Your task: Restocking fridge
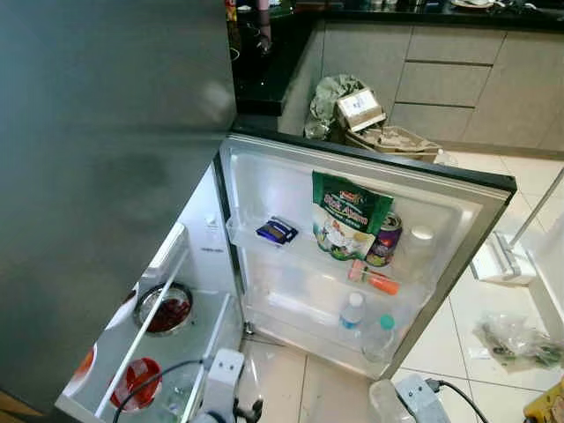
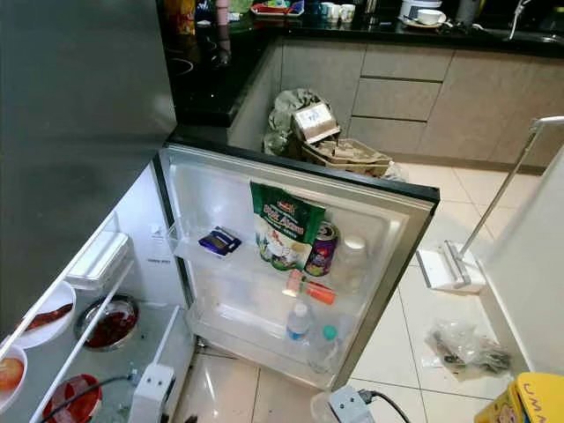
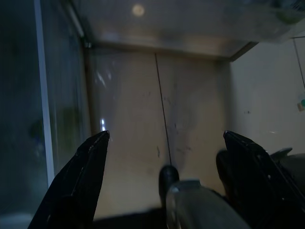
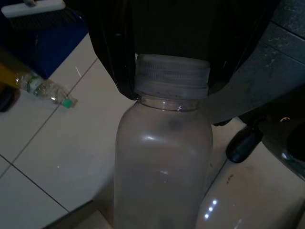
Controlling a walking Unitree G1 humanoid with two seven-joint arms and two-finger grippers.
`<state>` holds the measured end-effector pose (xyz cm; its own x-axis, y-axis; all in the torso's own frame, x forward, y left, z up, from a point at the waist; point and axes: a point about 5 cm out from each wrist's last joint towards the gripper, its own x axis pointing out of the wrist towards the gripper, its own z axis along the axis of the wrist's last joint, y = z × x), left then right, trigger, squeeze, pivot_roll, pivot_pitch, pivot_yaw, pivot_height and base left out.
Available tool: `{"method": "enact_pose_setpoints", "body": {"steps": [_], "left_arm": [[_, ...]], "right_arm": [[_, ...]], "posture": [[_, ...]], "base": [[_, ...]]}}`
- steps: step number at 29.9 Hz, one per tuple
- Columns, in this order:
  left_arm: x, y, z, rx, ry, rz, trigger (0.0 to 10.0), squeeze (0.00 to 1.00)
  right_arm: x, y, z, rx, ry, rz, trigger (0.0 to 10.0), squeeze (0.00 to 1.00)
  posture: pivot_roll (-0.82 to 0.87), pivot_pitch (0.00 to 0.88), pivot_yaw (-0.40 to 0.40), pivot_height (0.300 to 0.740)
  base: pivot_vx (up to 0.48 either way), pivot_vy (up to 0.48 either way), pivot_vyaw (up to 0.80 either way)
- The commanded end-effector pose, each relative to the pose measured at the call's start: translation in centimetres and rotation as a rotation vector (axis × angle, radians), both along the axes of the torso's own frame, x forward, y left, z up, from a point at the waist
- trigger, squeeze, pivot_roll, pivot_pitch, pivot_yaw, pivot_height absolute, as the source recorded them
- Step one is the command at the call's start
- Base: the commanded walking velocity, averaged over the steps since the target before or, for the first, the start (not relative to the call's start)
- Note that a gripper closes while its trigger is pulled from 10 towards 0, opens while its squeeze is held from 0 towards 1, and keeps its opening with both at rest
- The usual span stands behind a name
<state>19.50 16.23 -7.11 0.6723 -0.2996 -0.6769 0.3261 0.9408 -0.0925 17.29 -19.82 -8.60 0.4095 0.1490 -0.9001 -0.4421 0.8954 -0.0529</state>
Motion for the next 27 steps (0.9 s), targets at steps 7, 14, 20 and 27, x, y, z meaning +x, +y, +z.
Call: {"method": "enact_pose_setpoints", "body": {"steps": [7,14,20,27], "left_arm": [[1.8,0.0,1.6,-0.023,-0.146,-0.06,10.0,0.0],[3.3,1.8,4.2,-0.041,-0.354,-0.155,10.0,0.0],[3.1,2.7,4.9,-0.036,-0.421,-0.19,10.0,0.0],[2.8,2.1,4.7,-0.044,-0.42,-0.205,10.0,0.0]], "right_arm": [[1.2,-0.2,0.7,0.0,-0.033,0.065,10.0,0.0],[2.1,0.7,1.4,0.131,0.038,0.21,10.0,0.0],[3.8,1.0,2.9,0.234,0.049,0.335,10.0,0.0],[6.3,1.4,5.1,0.321,-0.003,0.406,10.0,0.0]], "posture": [[-0.01,0.0,-0.052,0.74],[-0.01,0.0,-0.037,0.74],[0.0,0.0,-0.04,0.74],[0.0,0.0,-0.042,0.74]], "base": [[0.0,0.0,0.0],[0.0,0.0,0.0],[0.0,0.0,0.0],[0.0,0.0,0.0]]}}
